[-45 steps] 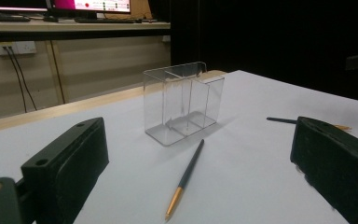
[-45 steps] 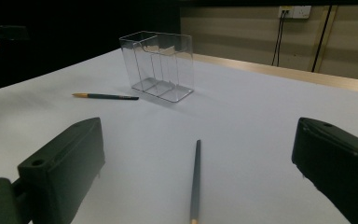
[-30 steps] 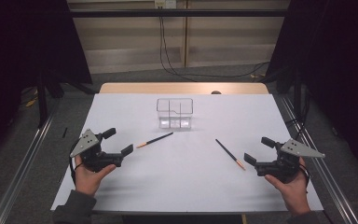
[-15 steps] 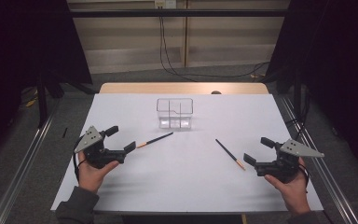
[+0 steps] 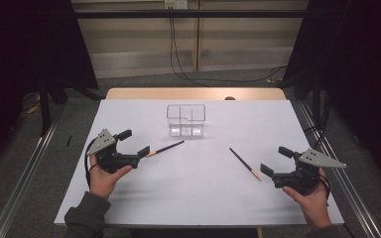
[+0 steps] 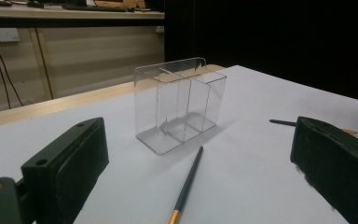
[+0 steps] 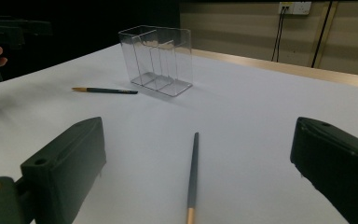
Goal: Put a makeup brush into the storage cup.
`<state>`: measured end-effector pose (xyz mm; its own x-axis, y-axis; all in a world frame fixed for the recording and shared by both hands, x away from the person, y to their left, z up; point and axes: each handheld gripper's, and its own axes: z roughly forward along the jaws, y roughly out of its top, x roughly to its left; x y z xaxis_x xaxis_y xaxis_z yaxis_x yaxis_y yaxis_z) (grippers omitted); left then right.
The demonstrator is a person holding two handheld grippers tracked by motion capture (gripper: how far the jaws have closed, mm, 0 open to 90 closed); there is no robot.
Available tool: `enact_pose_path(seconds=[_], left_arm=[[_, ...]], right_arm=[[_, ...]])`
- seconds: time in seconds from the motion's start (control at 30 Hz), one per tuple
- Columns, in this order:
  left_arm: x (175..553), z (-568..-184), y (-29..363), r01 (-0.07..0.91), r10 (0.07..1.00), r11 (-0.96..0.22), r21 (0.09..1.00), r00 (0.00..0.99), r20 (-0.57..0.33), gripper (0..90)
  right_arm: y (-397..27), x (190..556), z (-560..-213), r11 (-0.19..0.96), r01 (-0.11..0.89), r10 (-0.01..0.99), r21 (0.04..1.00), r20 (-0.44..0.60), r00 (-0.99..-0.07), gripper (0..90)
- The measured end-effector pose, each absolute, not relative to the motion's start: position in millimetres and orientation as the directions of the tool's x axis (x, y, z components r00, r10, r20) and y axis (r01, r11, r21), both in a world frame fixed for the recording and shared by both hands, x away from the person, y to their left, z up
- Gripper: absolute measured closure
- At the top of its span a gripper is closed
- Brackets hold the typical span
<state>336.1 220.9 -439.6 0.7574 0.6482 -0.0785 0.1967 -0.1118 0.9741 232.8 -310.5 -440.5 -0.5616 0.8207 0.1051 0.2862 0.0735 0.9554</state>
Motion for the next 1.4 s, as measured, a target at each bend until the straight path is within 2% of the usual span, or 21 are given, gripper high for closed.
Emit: enact_pose_path(seconds=[0.3,0.43,1.4], left_arm=[[344.6,-437.8,218.4,0.192,0.644,-0.121,0.974,0.762,-0.07,3.9],[349.4,-439.6,215.4,0.203,0.642,-0.097,0.974,0.761,-0.095,3.9],[387.2,-451.8,175.4,0.242,0.634,-0.17,0.955,0.769,-0.082,4.6]], right_arm=[[-311.1,233.4,-441.7,0.075,0.292,0.817,0.953,0.109,-0.566,2.7],[-311.0,235.0,-441.2,0.075,0.291,0.82,0.954,0.107,-0.562,2.7],[-312.6,234.3,-443.0,0.086,0.292,0.809,0.953,0.105,-0.579,2.7]])
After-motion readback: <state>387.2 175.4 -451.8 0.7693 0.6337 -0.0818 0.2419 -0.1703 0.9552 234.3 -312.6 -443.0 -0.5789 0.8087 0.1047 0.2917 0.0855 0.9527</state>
